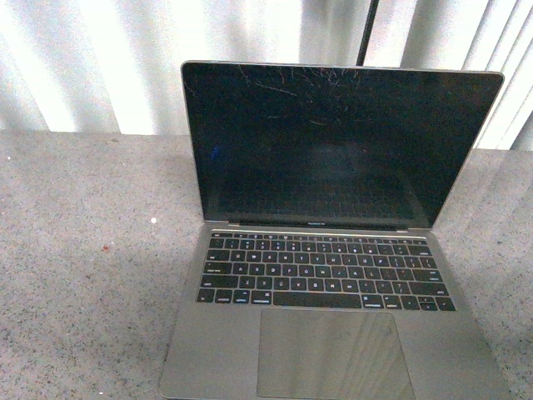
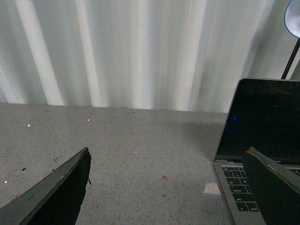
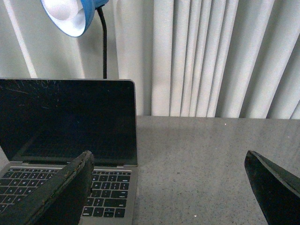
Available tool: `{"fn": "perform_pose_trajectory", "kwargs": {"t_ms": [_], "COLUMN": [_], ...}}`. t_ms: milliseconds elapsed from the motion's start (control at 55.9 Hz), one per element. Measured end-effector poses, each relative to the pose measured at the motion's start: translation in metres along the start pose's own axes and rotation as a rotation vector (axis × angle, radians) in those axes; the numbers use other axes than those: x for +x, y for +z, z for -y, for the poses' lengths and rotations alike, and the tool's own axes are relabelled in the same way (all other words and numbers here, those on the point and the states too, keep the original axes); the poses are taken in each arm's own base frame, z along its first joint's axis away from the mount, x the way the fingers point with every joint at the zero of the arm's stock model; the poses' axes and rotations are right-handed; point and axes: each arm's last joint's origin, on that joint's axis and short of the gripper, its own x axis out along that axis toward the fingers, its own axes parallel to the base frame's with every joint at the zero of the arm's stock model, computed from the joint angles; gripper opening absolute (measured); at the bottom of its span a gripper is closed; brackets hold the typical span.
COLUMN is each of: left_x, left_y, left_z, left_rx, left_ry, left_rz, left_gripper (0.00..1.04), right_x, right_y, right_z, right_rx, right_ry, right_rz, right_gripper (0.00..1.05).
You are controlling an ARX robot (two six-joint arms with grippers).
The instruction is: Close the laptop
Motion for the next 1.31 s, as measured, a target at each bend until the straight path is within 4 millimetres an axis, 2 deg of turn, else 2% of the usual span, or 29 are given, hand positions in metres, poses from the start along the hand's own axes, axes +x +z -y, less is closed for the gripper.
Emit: {"fn": "perform_pose_trajectory", "kwargs": {"t_ms": [894,966,1002,1073,1145,1234,1306], "left_x": [0.000,0.003,0.006,0.019,0.040,0.068,0.096], "left_y": [0.000,-0.003,-0.002,0.007,0.030,0.056,0.074], "left_z": [0.000,0.000,-0.001,0.000,0.002,0.007,0.018], "left_rx": [0.000,-0.084,-0.126,-0.170,-0.184,-0.165,-0.127], "left_ry": [0.000,0.132,0.156,0.098,-0.032,-0.167,-0.256], "left_rz": [0.000,-0.103,-0.127,-0.131,-0.075,-0.005,0.045], "left_gripper": [0.98,0.98,0.98,0.98,0.98,0.98,0.98], "right_x": [0.000,0.000,0.001,0.010,0.023,0.044,0.071], "right_y": [0.000,-0.001,0.000,0.008,0.022,0.042,0.059], "right_z": [0.000,0.000,-0.002,-0.008,-0.012,-0.009,-0.005], "right_rx": [0.000,0.021,0.027,-0.009,-0.091,-0.223,-0.337], "right_ry": [0.000,-0.018,-0.004,0.100,0.213,0.232,0.242], "right_rz": [0.000,-0.054,-0.156,-0.216,-0.183,-0.112,-0.059], "right_gripper": [0.97,0.97,0.97,0.97,0.97,0.97,0.97]}}
